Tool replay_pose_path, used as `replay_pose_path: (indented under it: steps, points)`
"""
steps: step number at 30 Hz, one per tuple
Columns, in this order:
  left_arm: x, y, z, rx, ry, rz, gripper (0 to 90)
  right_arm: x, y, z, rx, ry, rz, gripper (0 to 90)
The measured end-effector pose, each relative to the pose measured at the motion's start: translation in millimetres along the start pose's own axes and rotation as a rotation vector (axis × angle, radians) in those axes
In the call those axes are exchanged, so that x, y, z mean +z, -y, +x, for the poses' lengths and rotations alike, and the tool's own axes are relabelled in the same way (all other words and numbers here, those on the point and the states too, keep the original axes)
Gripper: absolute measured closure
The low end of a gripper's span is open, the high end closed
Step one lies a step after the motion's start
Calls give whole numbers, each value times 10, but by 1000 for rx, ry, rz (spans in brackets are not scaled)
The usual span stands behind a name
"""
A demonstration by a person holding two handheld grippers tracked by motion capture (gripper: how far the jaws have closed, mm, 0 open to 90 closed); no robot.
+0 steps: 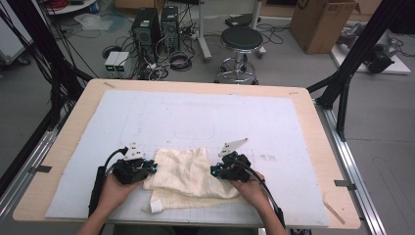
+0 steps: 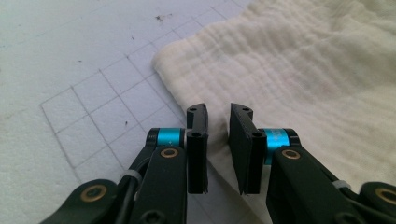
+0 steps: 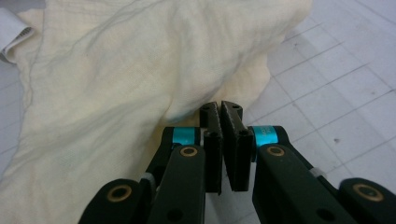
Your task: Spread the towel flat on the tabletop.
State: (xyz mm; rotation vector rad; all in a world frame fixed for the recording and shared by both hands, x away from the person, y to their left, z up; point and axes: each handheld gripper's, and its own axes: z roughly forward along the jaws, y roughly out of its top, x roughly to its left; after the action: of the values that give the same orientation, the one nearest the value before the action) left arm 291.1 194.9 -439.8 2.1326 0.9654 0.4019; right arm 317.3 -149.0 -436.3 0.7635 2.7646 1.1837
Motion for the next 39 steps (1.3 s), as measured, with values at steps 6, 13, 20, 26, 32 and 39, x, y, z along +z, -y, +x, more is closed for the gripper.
replay_pose_path:
  steps: [6,13,20,26,32,39]
  points:
    - [-2,1,5,2,1,0,764,-189,8,-32,15,45,-54,878]
    - [0,5,16,-1,7,-4,754,-498,38,-70,31,139,-144,878]
    - [2,5,22,-4,10,-6,749,-522,142,-178,133,127,-151,697]
    - [3,6,21,-4,9,-6,748,-521,187,-299,212,156,-160,711]
    - [4,7,22,-5,9,-8,745,-347,199,-353,252,79,-88,646]
    - [4,7,22,-6,9,-9,744,-373,161,-286,188,140,-60,851]
